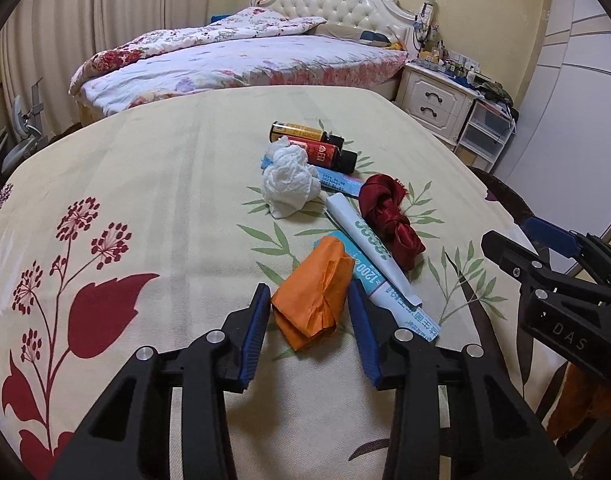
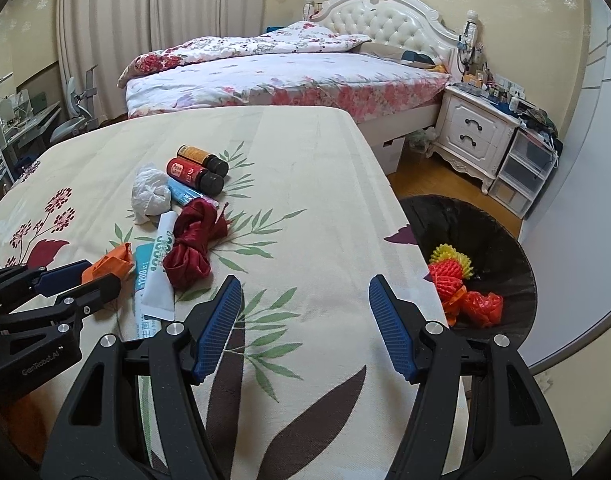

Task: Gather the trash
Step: 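Grasp the small orange bag with the left gripper, then grasp the red cloth with the right gripper while left holds the orange bag, then carry the orange bag and red cloth over the black bin and open both grippers, then move both open tools from the bin back to the table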

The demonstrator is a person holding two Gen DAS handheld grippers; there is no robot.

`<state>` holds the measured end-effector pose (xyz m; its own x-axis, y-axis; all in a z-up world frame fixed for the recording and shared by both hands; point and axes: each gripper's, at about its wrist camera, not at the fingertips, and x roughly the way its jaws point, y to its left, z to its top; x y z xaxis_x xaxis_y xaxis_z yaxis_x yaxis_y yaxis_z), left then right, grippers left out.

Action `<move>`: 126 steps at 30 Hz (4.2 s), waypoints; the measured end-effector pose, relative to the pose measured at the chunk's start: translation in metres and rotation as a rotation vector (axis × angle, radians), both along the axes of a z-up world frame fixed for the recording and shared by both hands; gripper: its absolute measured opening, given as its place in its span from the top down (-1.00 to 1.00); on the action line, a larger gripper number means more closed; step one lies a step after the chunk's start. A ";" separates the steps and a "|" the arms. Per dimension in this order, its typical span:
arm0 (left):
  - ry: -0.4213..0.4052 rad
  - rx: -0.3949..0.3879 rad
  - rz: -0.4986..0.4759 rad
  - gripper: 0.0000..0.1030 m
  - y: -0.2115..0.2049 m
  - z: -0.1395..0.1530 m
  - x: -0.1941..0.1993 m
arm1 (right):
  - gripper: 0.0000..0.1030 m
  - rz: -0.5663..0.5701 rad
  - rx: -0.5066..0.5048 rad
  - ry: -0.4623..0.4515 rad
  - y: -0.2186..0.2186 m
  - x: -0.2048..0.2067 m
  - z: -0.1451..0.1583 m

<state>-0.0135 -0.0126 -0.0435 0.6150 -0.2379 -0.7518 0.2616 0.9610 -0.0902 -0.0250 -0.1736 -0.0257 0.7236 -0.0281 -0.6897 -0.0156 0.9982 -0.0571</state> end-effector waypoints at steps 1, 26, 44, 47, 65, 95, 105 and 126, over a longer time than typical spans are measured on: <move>-0.012 0.006 0.009 0.21 0.003 0.002 -0.001 | -0.26 0.008 0.000 -0.001 0.004 0.001 0.000; -0.057 0.011 0.195 0.21 0.066 0.008 0.014 | 0.27 0.158 0.029 0.114 0.058 0.049 -0.017; -0.128 -0.050 0.147 0.21 0.036 0.029 0.010 | 0.53 0.065 0.041 0.016 0.003 0.035 0.006; -0.142 -0.059 0.106 0.21 0.016 0.036 0.012 | 0.53 -0.003 0.037 -0.019 -0.023 0.035 0.016; -0.173 -0.069 -0.178 0.21 -0.145 0.044 0.067 | 0.53 -0.274 0.013 -0.092 -0.154 0.048 0.018; -0.124 0.054 -0.320 0.20 -0.254 0.005 0.105 | 0.52 -0.396 0.031 -0.062 -0.216 0.063 -0.008; -0.111 0.046 -0.308 -0.08 -0.258 0.005 0.109 | 0.28 -0.420 0.035 -0.073 -0.221 0.064 -0.008; -0.109 0.016 -0.228 -0.46 -0.224 0.019 0.102 | -0.18 -0.460 0.026 -0.121 -0.216 0.053 0.009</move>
<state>0.0880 -0.2366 -0.0249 0.6245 -0.3681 -0.6888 0.4789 0.8772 -0.0346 0.0276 -0.3898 -0.0170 0.7152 -0.3484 -0.6059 0.4335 0.9011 -0.0064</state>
